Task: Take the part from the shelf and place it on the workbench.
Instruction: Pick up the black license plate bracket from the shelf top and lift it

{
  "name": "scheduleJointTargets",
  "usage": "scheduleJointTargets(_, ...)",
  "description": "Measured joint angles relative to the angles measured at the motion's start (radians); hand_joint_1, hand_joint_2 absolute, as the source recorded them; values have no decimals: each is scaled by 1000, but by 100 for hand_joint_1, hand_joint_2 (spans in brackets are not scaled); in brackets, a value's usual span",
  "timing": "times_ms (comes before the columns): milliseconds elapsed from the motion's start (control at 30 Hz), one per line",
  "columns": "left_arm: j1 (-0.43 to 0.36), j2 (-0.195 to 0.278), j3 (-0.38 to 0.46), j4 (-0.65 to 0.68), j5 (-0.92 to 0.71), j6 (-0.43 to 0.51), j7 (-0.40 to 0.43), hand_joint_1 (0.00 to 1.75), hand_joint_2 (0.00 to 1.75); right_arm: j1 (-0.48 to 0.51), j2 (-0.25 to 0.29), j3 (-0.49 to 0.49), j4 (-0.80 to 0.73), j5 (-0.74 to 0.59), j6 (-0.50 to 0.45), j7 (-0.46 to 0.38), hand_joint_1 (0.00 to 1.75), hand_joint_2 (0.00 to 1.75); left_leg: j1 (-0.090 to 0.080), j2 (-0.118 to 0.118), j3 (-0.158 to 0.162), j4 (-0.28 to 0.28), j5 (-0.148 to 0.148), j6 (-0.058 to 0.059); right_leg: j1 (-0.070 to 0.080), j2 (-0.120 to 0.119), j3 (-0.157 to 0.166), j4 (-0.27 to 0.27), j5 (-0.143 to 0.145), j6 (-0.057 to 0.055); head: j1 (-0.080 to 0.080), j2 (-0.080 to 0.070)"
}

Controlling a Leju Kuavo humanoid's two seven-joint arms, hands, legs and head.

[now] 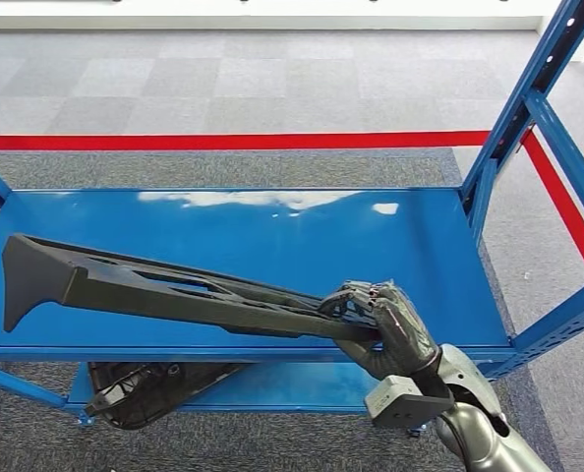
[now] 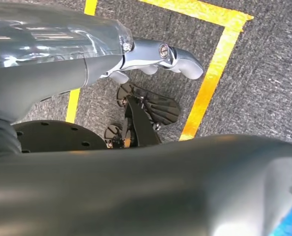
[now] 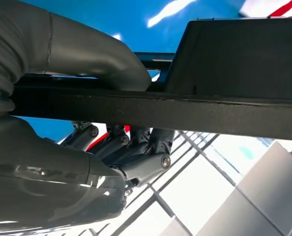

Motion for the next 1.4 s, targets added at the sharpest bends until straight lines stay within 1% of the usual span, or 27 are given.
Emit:
scheduleJointTargets(167, 0, 1, 7, 0, 5, 5, 2, 0, 175, 17, -4, 0, -25, -78, 53, -30, 175, 175, 0, 0, 0, 0, 0, 0, 0, 0, 0, 0, 0, 0, 0, 0)
scheduleJointTargets(433, 1, 2, 17, 0, 12, 4, -6, 0, 175, 39, -5, -1, -63, -251, 179, -79, 175, 175, 0, 0, 0, 0, 0, 0, 0, 0, 0, 0, 0, 0, 0, 0)
scheduleJointTargets(633, 2, 6, 16, 0, -10, -5, -16, 0, 175, 62, -2, -2, -88, -326, 253, -108, 175, 175, 0, 0, 0, 0, 0, 0, 0, 0, 0, 0, 0, 0, 0, 0)
scheduleJointTargets(767, 2, 8, 15, 0, -15, -13, -20, 0, 175, 89, 18, -1, -89, -344, 278, -143, 175, 175, 0, 0, 0, 0, 0, 0, 0, 0, 0, 0, 0, 0, 0, 0)
scheduleJointTargets(867, 2, 9, 15, 0, -12, -10, -30, 0, 175, 118, 36, -1, -88, -355, 296, -144, 175, 175, 0, 0, 0, 0, 0, 0, 0, 0, 0, 0, 0, 0, 0, 0)
scheduleJointTargets(1133, 4, 12, 15, 0, -10, 1, -37, 0, 175, 159, 38, -14, -85, -381, 344, -155, 175, 175, 0, 0, 0, 0, 0, 0, 0, 0, 0, 0, 0, 0, 0, 0)
scheduleJointTargets(1267, 4, 14, 15, 0, -15, -7, -37, 0, 175, 158, 38, -18, -85, -360, 362, -165, 175, 175, 0, 0, 0, 0, 0, 0, 0, 0, 0, 0, 0, 0, 0, 0)
scheduleJointTargets(1400, 4, 15, 15, 0, -12, -16, -34, 0, 175, 154, 38, -18, -76, -329, 360, -163, 175, 175, 0, 0, 0, 0, 0, 0, 0, 0, 0, 0, 0, 0, 0, 0)
